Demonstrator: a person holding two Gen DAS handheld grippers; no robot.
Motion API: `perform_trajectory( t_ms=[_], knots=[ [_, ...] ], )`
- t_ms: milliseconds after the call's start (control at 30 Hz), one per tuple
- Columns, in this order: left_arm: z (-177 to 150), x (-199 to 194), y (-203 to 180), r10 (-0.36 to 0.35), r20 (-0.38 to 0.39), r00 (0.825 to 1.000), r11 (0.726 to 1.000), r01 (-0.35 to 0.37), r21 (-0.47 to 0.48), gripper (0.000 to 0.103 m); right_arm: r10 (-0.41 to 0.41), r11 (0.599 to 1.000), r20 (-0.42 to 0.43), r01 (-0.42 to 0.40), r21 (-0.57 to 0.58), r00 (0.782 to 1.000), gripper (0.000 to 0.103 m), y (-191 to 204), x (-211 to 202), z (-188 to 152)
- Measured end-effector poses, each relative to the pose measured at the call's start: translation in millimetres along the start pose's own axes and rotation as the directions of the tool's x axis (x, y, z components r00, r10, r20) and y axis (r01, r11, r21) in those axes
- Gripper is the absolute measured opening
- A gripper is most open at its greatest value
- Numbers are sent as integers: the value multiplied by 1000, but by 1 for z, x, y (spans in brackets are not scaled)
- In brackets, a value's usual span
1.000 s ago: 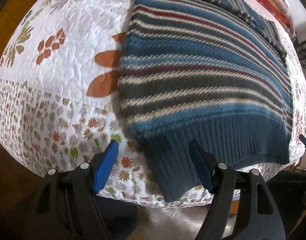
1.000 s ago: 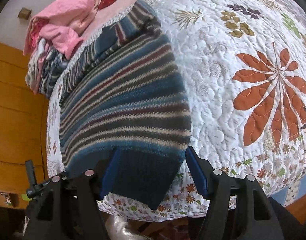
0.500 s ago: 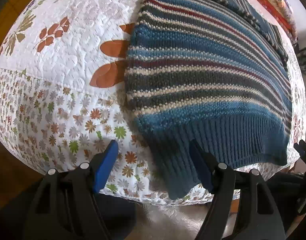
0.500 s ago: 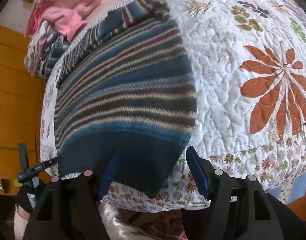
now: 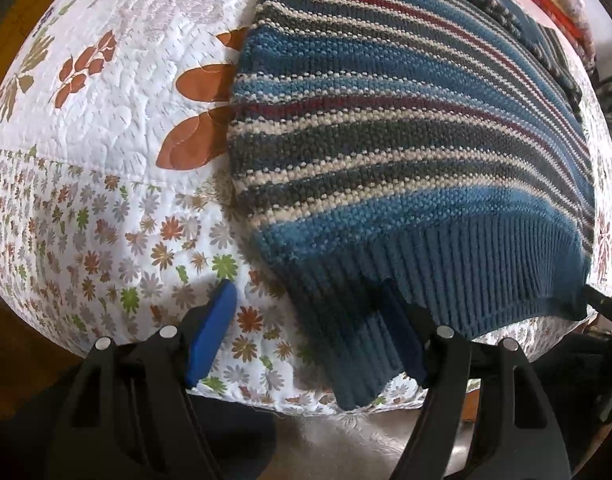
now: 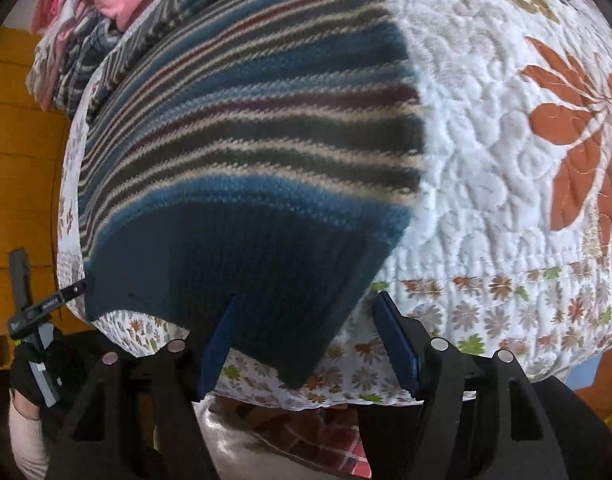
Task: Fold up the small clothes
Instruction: 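Grasp the ribbed hem with both tools and lift it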
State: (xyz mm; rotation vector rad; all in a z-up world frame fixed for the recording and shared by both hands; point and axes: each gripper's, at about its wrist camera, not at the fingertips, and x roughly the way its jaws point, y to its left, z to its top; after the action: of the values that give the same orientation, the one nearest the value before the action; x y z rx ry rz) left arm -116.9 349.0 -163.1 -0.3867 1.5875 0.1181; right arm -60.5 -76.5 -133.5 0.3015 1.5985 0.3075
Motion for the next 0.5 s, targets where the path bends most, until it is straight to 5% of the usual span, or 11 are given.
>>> perform_trajectory(
  t_ms=[233, 300, 367, 500],
  knots=[
    [0, 6, -5, -86, -17, 996, 996, 86, -12, 40, -26, 999, 1, 26, -27, 1000, 37, 3, 4, 1],
    [-1, 8, -10, -101, -21, 995, 995, 101, -5, 32, 15, 1000, 0, -15, -13, 1000, 18, 1, 2, 1],
    [0, 8, -13, -126, -23, 992, 992, 126, -3, 18, 40, 999, 4, -40, -14, 999, 13, 1, -1, 0],
    [-3, 4, -15, -168, -4, 986, 986, 168, -9, 10, 97, 995, 41, -96, -13, 994, 12, 2, -14, 2]
  ],
)
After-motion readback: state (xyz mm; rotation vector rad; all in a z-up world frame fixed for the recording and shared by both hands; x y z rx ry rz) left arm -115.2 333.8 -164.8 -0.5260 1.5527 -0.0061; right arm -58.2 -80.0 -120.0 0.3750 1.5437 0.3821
